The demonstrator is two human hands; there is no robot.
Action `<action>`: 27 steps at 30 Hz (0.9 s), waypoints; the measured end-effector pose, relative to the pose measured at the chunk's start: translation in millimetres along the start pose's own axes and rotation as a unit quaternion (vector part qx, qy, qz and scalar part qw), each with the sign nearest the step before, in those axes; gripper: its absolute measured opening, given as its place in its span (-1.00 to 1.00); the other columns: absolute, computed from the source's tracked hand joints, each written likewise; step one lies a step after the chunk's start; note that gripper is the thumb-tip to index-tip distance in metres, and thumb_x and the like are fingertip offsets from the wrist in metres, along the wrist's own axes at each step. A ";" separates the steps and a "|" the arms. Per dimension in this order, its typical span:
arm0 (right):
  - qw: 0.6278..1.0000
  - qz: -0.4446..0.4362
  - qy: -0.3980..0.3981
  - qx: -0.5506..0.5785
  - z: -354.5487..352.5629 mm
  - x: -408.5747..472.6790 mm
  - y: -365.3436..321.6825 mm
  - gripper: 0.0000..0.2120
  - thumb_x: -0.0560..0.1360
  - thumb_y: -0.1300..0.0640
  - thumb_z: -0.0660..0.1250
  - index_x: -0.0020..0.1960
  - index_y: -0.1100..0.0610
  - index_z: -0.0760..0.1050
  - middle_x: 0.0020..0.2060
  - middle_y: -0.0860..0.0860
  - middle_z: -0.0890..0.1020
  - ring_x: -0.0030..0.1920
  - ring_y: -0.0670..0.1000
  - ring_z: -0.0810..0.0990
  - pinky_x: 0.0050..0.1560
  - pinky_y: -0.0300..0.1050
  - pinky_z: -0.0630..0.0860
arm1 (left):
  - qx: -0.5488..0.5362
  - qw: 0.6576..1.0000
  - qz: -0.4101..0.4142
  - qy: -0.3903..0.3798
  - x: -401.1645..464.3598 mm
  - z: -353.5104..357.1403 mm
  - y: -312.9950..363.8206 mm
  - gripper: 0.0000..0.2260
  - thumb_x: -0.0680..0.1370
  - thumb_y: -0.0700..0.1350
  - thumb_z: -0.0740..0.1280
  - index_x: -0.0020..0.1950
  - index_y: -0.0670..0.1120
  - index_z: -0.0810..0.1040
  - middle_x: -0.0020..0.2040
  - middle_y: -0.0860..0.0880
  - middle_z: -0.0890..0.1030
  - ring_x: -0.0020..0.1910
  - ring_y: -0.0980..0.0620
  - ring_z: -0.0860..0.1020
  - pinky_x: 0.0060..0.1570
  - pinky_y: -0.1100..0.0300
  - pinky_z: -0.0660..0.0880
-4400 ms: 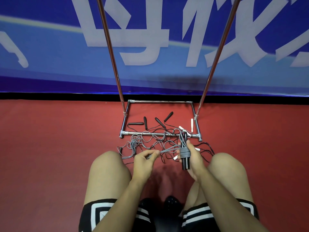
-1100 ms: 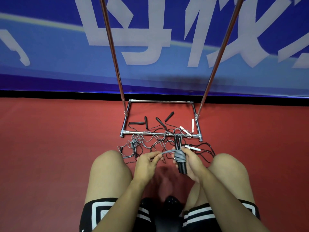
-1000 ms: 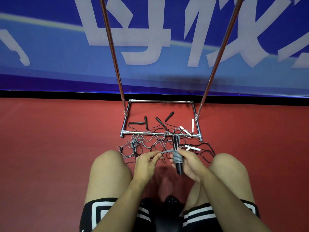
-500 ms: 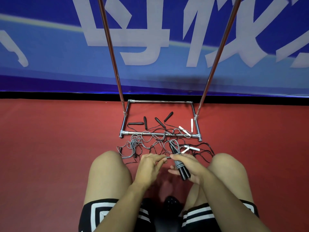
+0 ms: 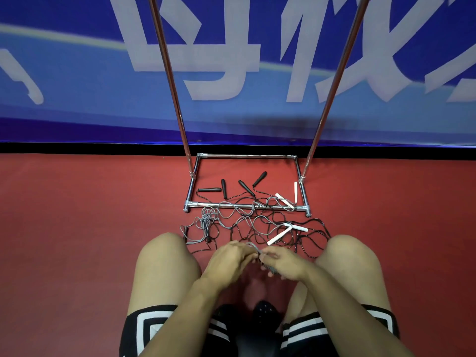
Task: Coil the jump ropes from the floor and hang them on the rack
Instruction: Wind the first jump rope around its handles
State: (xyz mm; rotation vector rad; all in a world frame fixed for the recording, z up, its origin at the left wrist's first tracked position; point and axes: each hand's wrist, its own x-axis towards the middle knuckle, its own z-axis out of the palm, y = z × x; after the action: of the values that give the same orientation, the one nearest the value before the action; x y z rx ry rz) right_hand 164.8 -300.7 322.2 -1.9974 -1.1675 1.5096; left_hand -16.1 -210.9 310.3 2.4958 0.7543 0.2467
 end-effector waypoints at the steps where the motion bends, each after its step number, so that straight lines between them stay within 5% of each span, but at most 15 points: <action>1: 1.000 -0.005 -0.013 -0.026 -0.5 -1.9 -1.9 -0.74 0.71 0.06 0.16 0.22 0.20 0.52 0.05 0.12 0.69 -0.30 -0.09 0.56 -0.46 -0.41 0.35 | 0.003 1.000 0.007 -0.016 2.5 -3.3 -0.2 -0.76 0.67 0.08 0.19 -0.03 0.02 0.58 -0.12 0.04 0.64 -0.09 -0.04 0.51 -0.06 0.04 0.49; 6: 0.992 -0.065 -0.066 -0.086 -0.1 -11.5 -5.9 -0.82 0.65 -0.03 0.26 0.04 0.07 0.53 -0.08 0.01 0.72 -0.30 -0.03 0.55 -0.23 -0.21 0.46 | -0.024 0.995 0.021 -0.098 17.9 -28.1 -5.8 -0.77 0.65 0.05 0.28 -0.05 -0.03 0.65 -0.15 0.04 0.65 -0.09 0.00 0.51 0.01 0.10 0.46; 10: 0.973 -0.052 -0.018 -0.223 6.0 -12.8 -12.3 -0.42 0.35 -0.49 0.40 -0.12 0.05 0.57 -0.27 -0.01 0.70 -0.36 -0.15 0.56 -0.26 -0.14 0.47 | -0.050 0.988 0.038 -0.142 24.1 -40.0 -4.2 -0.82 0.61 0.03 0.38 0.08 0.01 0.74 -0.08 0.11 0.60 0.03 0.14 0.46 0.12 0.41 0.31; 14: 0.968 -0.076 -0.007 -0.239 6.7 -18.5 -22.0 -0.51 0.48 -0.38 0.36 -0.32 0.03 0.51 -0.44 -0.11 0.61 -0.48 -0.25 0.51 -0.31 -0.21 0.45 | -0.095 0.980 0.033 -0.169 31.8 -45.9 1.0 -0.85 0.58 0.01 0.43 0.06 0.02 0.75 -0.06 0.03 0.65 -0.02 0.15 0.52 0.11 0.24 0.44; 18: 0.970 -0.088 -0.007 -0.228 5.7 -21.9 -24.6 -0.63 0.53 -0.18 0.34 -0.27 0.08 0.57 -0.44 -0.10 0.61 -0.50 -0.23 0.48 -0.37 -0.24 0.38 | -0.146 0.978 0.004 -0.151 33.3 -49.8 -0.7 -0.89 0.52 0.00 0.50 0.01 0.03 0.77 -0.09 -0.01 0.64 -0.06 0.07 0.55 0.01 0.35 0.43; 21: 0.977 -0.089 -0.026 -0.194 8.5 -22.8 -24.4 -0.71 0.50 -0.09 0.35 -0.30 0.07 0.57 -0.46 -0.10 0.59 -0.49 -0.19 0.47 -0.28 -0.10 0.46 | -0.179 0.972 -0.020 -0.153 34.4 -49.6 -2.1 -0.90 0.47 0.01 0.55 -0.04 0.05 0.78 -0.13 0.00 0.65 -0.11 0.06 0.58 -0.01 0.13 0.51; 23: 0.981 -0.102 -0.045 -0.159 9.6 -21.0 -22.5 -0.69 0.51 -0.08 0.35 -0.30 0.10 0.59 -0.44 -0.08 0.60 -0.45 -0.16 0.49 -0.24 -0.09 0.47 | -0.225 0.961 -0.042 -0.155 33.0 -49.2 -2.9 -0.89 0.47 -0.04 0.56 -0.05 -0.02 0.78 -0.19 0.10 0.67 -0.16 0.14 0.59 -0.07 0.20 0.50; 27: 0.988 -0.109 -0.100 0.039 4.8 -24.1 -24.8 -0.63 0.52 -0.12 0.33 0.03 0.18 0.65 -0.32 0.05 0.64 -0.40 -0.08 0.52 -0.35 -0.20 0.46 | -0.372 0.916 -0.104 -0.108 28.4 -57.3 -5.7 -0.87 0.49 -0.10 0.55 -0.04 -0.13 0.77 -0.13 -0.03 0.75 -0.09 0.09 0.67 0.05 0.17 0.58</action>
State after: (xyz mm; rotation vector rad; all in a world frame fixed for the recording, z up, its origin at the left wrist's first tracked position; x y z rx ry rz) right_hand 148.8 -306.1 352.8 -1.6365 -1.3343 1.6423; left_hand -13.0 -166.6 356.7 1.6763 0.6646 0.1404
